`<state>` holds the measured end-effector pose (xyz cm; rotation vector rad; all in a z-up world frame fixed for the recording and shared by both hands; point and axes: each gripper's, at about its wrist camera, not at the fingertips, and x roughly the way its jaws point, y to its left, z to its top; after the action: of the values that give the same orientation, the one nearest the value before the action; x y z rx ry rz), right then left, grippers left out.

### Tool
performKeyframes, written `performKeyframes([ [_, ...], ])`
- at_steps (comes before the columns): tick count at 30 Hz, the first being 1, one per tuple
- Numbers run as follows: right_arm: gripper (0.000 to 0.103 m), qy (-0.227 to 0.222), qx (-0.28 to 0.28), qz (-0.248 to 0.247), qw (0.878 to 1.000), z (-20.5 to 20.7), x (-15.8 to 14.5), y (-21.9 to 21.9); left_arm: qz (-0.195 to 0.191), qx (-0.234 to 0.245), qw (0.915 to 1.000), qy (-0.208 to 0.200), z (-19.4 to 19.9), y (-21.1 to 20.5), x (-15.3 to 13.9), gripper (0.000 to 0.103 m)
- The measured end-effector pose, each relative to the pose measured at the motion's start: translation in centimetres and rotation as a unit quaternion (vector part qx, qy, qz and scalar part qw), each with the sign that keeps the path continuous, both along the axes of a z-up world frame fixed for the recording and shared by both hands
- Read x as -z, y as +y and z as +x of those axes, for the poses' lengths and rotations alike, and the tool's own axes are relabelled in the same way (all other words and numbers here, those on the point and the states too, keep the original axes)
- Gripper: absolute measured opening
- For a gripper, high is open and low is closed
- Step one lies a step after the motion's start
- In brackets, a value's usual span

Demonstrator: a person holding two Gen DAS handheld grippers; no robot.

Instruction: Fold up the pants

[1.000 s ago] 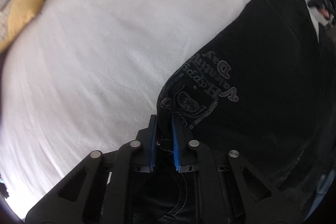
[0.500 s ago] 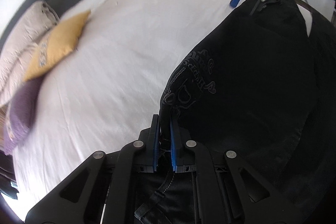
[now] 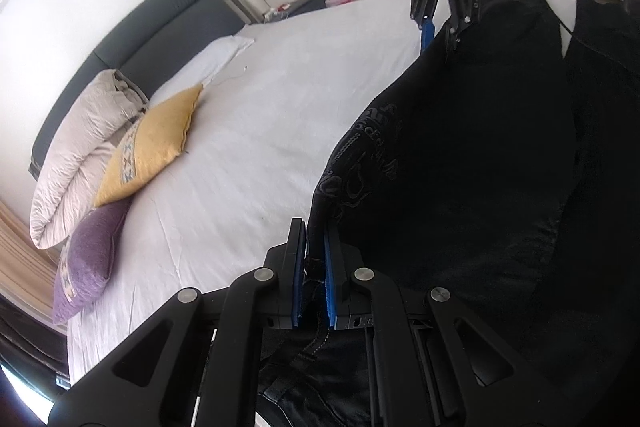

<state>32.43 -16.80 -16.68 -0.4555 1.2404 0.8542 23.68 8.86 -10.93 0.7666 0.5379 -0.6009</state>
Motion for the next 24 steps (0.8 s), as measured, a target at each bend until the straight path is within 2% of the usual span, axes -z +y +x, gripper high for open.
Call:
performKeyframes([
  [2,0.041,0.007,0.004,0.003,1.000,-0.1,-0.1,-0.2,-0.004,0.001,0.9999,-0.009,-0.8,0.1,-0.5,0.007],
  [4,0.030,0.010,-0.001,-0.003,1.000,-0.3,-0.1,-0.1,-0.007,0.000,0.9999,-0.013,-1.2,0.3,-0.8,0.007],
  [5,0.027,0.010,-0.005,-0.011,1.000,-0.5,-0.2,0.0,-0.008,-0.001,0.9999,-0.015,-1.5,0.3,-1.0,0.007],
  [9,0.010,-0.011,-0.016,-0.041,0.999,-1.8,-1.0,0.1,-0.012,-0.007,0.9997,-0.018,-2.5,0.3,-1.4,0.007],
  [12,0.005,-0.040,-0.016,-0.059,0.997,-3.1,-2.1,0.6,-0.015,-0.015,0.9996,-0.018,-2.9,0.0,-1.9,0.007],
  [17,0.003,-0.122,-0.018,-0.111,0.986,-7.3,-4.9,1.6,-0.023,-0.023,0.9991,-0.026,-5.5,-0.1,-3.6,0.007],
  [21,0.003,-0.180,-0.001,-0.121,0.976,-12.0,-7.8,2.0,-0.037,-0.028,0.9985,-0.030,-8.4,0.1,-5.3,0.007],
  [24,0.003,-0.217,0.004,-0.135,0.967,-16.4,-8.8,3.1,-0.045,-0.032,0.9979,-0.034,-12.0,0.4,-6.2,0.007],
])
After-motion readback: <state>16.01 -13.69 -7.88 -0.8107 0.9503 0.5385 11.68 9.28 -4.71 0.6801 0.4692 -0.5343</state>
